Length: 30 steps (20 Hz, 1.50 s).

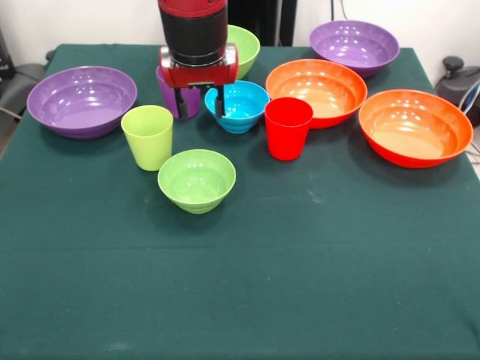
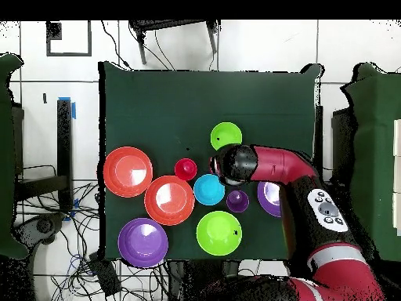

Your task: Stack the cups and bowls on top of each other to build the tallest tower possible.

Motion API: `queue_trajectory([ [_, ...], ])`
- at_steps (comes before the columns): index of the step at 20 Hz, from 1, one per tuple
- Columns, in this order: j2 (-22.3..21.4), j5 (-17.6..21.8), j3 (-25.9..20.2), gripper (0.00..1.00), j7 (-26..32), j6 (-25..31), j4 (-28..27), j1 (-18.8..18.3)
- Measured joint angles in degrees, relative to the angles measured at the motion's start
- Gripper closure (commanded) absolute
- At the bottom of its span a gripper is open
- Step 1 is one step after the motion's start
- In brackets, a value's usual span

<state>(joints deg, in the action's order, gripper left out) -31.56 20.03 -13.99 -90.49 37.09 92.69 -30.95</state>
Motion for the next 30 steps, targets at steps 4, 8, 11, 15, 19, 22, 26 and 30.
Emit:
queue_trajectory([
  [4,0.0,1.3,-1.3,0.00,0.0,2.1,-2.0,-0.1],
  [8,0.1,2.7,-2.5,0.00,0.0,3.7,-4.0,-0.7],
  [11,0.2,3.5,-3.3,0.00,0.0,4.6,-5.3,-1.2],
  [15,0.6,4.7,-4.7,0.00,0.0,5.7,-7.2,-2.0],
  [19,1.2,5.7,-5.7,0.00,0.0,6.0,-8.4,-2.8],
  [22,1.5,6.5,-6.2,0.00,0.0,6.0,-8.8,-3.3],
  [26,1.5,7.3,-6.7,0.00,0.0,6.3,-8.8,-3.8],
  [30,1.5,8.4,-6.8,0.00,0.0,6.5,-8.8,-4.3],
])
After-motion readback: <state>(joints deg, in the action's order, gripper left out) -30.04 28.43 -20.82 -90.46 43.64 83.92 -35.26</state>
